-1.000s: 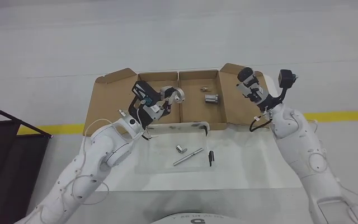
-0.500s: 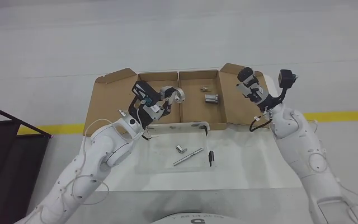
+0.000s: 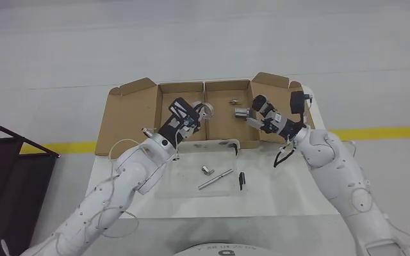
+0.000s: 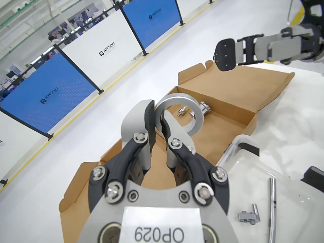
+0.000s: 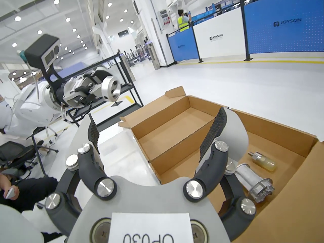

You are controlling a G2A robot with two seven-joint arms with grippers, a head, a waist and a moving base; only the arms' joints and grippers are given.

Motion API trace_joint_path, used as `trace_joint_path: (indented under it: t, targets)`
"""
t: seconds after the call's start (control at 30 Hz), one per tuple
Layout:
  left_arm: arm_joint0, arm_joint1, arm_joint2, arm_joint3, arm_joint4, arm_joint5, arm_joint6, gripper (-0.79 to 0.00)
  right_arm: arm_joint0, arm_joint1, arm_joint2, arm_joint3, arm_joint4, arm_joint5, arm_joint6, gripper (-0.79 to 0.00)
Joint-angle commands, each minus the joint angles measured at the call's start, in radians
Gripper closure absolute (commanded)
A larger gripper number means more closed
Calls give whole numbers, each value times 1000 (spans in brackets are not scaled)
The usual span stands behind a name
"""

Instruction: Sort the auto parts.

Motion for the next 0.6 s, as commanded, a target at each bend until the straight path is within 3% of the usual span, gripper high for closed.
trace_joint_path:
  t: [0.0, 0.23, 0.3, 0.5, 0.57]
  targets:
    - [-9, -7, 10, 12, -45, -38, -15, 0, -23, 1, 1, -40, -37, 9, -2, -785]
    - [-41, -21, -3, 48, -183, -156, -33, 0, -68, 0, -10, -101, -95, 20, -9, -776]
    - [-46, -23, 3, 52, -163, -172, -44, 0, -63, -1, -27, -98, -71, 12, 25, -745]
    - [-59, -36, 31, 61, -94, -165, -80, 0, -5, -3, -63, -69, 63, 27, 130, -551]
    - [-63, -41, 41, 62, -73, -169, -88, 0, 10, -6, -74, -66, 88, 45, 148, -545]
